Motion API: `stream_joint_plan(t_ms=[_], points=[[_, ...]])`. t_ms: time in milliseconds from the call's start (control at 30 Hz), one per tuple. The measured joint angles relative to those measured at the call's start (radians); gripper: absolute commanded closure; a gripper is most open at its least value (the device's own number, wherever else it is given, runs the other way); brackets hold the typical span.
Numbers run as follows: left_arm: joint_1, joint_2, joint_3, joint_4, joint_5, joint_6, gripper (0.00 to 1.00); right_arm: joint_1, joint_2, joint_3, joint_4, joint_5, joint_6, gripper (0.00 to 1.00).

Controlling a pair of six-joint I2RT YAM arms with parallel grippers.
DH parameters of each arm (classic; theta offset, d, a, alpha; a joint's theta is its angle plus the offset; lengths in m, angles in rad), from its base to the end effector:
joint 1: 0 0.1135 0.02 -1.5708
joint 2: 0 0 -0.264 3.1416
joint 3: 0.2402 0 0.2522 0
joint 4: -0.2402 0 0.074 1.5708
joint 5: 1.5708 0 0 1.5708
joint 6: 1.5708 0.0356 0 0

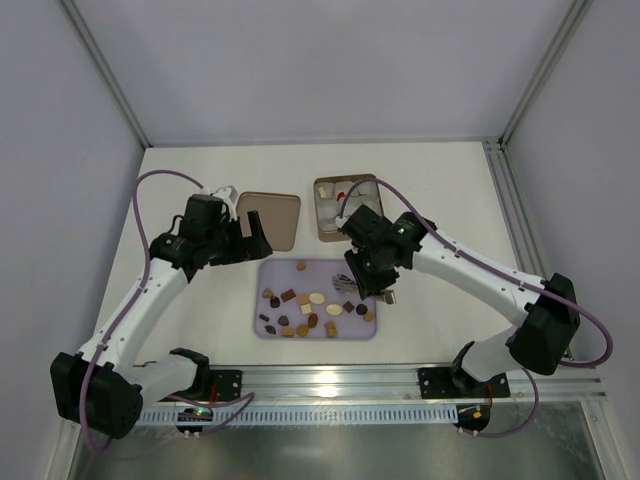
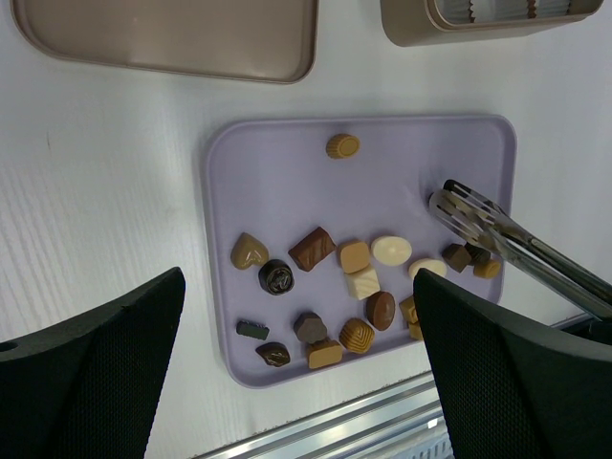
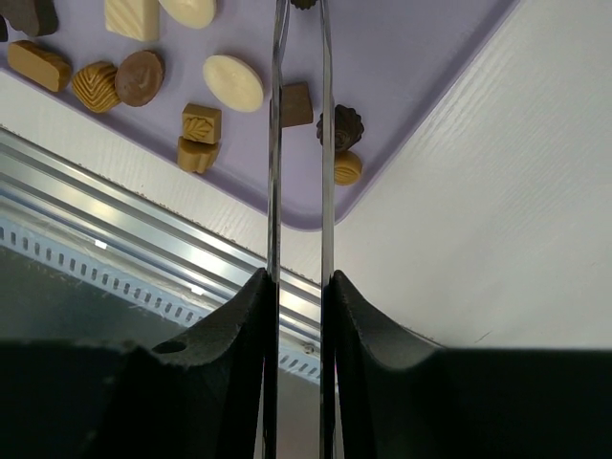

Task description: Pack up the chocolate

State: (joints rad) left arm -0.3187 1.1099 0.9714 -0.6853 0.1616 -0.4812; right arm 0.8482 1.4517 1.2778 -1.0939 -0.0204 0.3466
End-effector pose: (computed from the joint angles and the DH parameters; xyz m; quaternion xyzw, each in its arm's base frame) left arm 0.2144 -0.0768 0.2955 -0.0460 0.9273 -0.2108 0.3057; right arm 0.1800 0.2052 0.2877 -0.2468 0.9572 0.0932 0.1191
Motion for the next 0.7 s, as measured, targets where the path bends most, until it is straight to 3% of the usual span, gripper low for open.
stream_joint_plan(t_ms=[367,700], points=[[0.000,0.000,0.000,-0.001,0.000,0.000,0.00,-0.042,-0.003,0.055,-0.015,0.003,-0.002,0.68],[0.000,0.000,0.000,-0.001,0.007,0.000,0.00,-0.180,0.028,0.257,-0.024,0.003,-0.045,0.68]])
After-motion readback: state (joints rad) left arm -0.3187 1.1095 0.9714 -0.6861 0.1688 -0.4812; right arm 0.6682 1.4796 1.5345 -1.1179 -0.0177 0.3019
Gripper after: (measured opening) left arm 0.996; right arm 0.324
